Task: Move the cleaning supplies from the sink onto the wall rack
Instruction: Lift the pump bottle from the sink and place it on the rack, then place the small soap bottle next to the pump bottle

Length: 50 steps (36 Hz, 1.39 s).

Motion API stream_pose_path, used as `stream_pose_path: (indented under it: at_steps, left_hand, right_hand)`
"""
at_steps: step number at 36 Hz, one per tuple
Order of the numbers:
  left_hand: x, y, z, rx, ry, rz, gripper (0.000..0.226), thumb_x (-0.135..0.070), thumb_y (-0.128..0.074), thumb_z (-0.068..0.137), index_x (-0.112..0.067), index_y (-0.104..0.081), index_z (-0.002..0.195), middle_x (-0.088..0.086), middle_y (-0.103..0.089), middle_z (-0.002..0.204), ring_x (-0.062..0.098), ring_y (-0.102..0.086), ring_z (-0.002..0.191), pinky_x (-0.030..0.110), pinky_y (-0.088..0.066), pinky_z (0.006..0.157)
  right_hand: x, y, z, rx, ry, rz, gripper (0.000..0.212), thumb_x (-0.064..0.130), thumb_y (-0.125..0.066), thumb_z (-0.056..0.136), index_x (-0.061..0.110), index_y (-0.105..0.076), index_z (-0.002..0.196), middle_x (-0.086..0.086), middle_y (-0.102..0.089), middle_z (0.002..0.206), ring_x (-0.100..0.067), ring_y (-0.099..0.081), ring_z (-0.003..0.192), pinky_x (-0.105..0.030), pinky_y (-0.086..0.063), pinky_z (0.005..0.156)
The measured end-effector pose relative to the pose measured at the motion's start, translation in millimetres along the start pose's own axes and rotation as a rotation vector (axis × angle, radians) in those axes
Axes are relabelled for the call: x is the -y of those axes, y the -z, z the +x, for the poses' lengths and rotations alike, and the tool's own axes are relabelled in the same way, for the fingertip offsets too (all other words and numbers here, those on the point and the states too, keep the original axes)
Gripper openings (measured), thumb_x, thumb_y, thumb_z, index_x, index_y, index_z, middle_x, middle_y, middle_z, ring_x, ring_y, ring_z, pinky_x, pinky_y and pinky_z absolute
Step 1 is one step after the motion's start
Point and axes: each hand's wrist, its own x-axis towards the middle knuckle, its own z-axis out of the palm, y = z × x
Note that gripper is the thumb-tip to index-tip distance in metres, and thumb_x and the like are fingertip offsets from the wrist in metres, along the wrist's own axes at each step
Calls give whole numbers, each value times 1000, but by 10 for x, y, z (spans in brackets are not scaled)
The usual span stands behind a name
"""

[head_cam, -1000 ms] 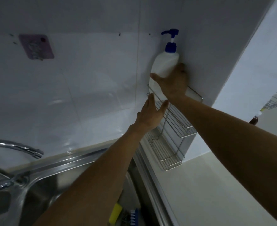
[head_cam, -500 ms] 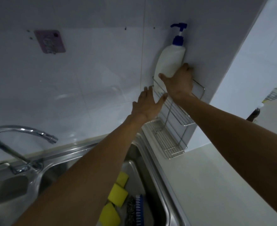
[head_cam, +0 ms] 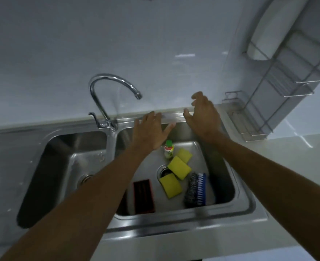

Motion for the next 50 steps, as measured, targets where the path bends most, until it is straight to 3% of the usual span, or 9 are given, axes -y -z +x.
stream_pose_path:
  at_steps: [3,8,11,16,23,33,40,46,50]
  left_hand:
    - [309,-425,-444,31,34,56,83,-76,-20,92,-15,-48,142,11,-53,146,31,-48,134,50,-36,106]
    - [582,-1116,-1013,222,127,2,83,-74,-20,94,-18,-32,155,10,-29,164,30,-27,150,56,-25,116]
    - [656,-1412,-1239,261,131,-13,82,-73,-19,95,-17,-33,154,11,-32,162,31,-30,148,56,-27,116]
    - [675,-1770,-1566,240,147,-42,81,-73,-16,93,-18,-47,143,10,-47,150,32,-43,138,52,-35,108]
    - [684,-1895,-1596,129,146,-93,79,-74,-19,94,-19,-50,142,7,-50,149,29,-45,138,50,-37,110]
    - [674,-1878,-1609,109,157,-92,80,-74,-16,94,-20,-52,141,6,-52,149,27,-46,139,49,-38,110]
    - [681,-1843,-1617,82,149,-93,80,-75,-16,94,-20,-54,139,7,-55,146,26,-48,137,50,-41,109]
    - [620,-1676,-1522,193,127,-30,91,-76,-3,89,-21,-35,154,5,-39,160,23,-34,147,47,-31,116]
    - [382,-1373,-1199,160,144,-119,97,-80,0,84,-21,-22,158,3,-29,165,21,-26,151,47,-24,120]
  right_hand:
    - [78,-451,-391,125,-28,-20,41,34,-59,88,13,-48,121,-10,-63,112,-32,-63,101,-42,-55,74]
    - [81,-1238,-1105,368,-105,-10,51,40,-55,87,11,-49,128,-13,-65,112,-38,-64,99,-47,-55,78]
    - [70,-1583,-1438,502,-109,-16,53,43,-47,87,11,-47,129,-13,-64,108,-36,-64,96,-46,-56,74]
    - [-107,-1961,-1513,459,-331,-4,55,36,-66,81,9,-47,124,-15,-59,117,-39,-60,107,-47,-55,81]
    - [-511,-2444,-1117,347,-634,179,98,44,-81,73,-1,-33,146,-23,-47,143,-44,-44,131,-46,-37,105]
    - [-640,-2722,-1055,303,-586,271,75,53,-76,69,29,-46,134,-7,-67,123,-39,-59,115,-52,-49,96]
    - [-658,-2630,-1102,305,-525,323,54,40,-77,81,22,-50,124,-9,-71,116,-37,-64,110,-47,-51,89]
    - [-601,-2101,-1076,292,-447,383,54,41,-77,83,19,-55,127,-7,-72,116,-28,-66,107,-30,-44,79]
    - [-611,-1461,-775,273,-385,392,52,44,-77,81,18,-55,120,-5,-71,116,-25,-67,104,-39,-54,88]
